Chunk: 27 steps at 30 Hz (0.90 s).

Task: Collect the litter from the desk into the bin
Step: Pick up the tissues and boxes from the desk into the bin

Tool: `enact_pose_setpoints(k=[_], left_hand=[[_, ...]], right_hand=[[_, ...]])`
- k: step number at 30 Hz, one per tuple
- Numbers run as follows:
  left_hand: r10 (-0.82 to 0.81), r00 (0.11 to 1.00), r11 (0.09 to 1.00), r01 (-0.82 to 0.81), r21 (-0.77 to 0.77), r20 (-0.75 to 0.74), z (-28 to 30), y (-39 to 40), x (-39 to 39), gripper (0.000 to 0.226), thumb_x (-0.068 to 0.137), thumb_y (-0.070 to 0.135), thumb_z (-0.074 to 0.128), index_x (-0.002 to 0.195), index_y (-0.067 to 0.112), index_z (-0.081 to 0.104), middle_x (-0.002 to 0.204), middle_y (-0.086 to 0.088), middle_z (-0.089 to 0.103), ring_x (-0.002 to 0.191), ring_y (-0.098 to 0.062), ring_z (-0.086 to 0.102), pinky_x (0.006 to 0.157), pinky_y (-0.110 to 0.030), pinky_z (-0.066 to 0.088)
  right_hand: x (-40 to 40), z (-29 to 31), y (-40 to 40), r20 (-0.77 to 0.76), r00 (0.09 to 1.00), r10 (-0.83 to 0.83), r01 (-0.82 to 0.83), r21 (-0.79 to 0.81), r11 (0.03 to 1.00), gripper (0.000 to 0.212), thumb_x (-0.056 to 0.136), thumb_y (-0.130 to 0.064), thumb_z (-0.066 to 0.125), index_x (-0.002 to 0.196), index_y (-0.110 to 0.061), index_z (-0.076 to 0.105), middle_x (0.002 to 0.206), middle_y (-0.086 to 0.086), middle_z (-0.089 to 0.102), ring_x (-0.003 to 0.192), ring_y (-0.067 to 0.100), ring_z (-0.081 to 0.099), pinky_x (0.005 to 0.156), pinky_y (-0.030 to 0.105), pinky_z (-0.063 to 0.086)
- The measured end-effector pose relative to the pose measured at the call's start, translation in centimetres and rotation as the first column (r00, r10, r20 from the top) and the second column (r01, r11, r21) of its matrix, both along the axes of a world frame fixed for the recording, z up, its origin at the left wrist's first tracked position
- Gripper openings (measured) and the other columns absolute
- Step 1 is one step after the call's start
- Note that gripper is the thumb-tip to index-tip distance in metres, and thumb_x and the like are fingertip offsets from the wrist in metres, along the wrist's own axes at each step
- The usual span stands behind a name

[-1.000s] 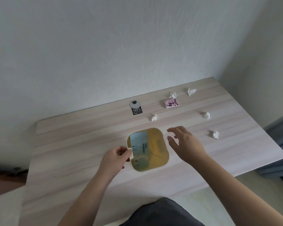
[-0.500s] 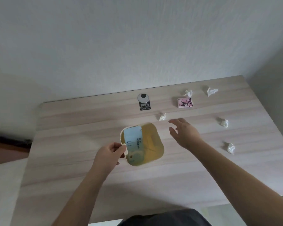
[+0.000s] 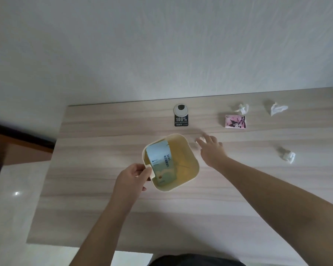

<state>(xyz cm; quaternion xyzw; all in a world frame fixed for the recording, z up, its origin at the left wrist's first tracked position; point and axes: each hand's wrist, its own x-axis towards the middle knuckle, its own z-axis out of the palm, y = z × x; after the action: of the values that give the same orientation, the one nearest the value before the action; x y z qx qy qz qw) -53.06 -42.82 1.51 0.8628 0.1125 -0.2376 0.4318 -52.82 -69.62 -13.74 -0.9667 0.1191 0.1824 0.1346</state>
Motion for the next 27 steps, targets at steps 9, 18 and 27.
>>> enact_pose_setpoints(k=[9, 18, 27], left_hand=[[-0.004, 1.000, 1.000, 0.005, 0.002, -0.006, 0.0, -1.2, -1.3, 0.009, 0.093, 0.019, 0.061, 0.088, 0.020, 0.069, 0.087, 0.001, 0.075, 0.065, 0.001, 0.071, 0.058, -0.028, 0.053], [-0.007, 1.000, 1.000, 0.007, 0.021, -0.007, 0.4, -2.5, -2.9, 0.014, 0.093, 0.021, 0.061, 0.098, 0.012, 0.069, 0.088, -0.002, 0.076, 0.079, -0.011, 0.074, 0.058, -0.029, 0.054], [-0.049, 0.999, 0.998, 0.049, -0.027, 0.016, 1.2, -4.0, -4.3, 0.012, 0.092, 0.027, 0.062, 0.096, 0.017, 0.068, 0.087, 0.001, 0.075, 0.081, -0.012, 0.074, 0.058, -0.028, 0.052]], right_hand=[[-3.9, -0.6, -2.0, 0.112, 0.989, -0.094, 0.071, 0.194, 0.978, 0.019, 0.089, -0.007, 0.054, 0.104, -0.011, 0.065, 0.110, 0.013, 0.058, 0.100, 0.035, 0.058, 0.077, 0.037, 0.048], [-8.9, 7.9, -1.2, 0.411, 0.717, -0.563, 0.240, 0.612, 0.754, 0.005, 0.085, -0.014, 0.069, 0.090, -0.015, 0.068, 0.079, -0.005, 0.064, 0.066, 0.001, 0.060, 0.063, 0.003, 0.040], [-13.1, 13.8, 1.8, 0.595, 0.715, -0.366, -0.005, 0.528, 0.849, 0.024, 0.082, -0.019, 0.069, 0.105, -0.021, 0.064, 0.102, -0.009, 0.061, 0.087, 0.006, 0.059, 0.074, 0.024, 0.052]])
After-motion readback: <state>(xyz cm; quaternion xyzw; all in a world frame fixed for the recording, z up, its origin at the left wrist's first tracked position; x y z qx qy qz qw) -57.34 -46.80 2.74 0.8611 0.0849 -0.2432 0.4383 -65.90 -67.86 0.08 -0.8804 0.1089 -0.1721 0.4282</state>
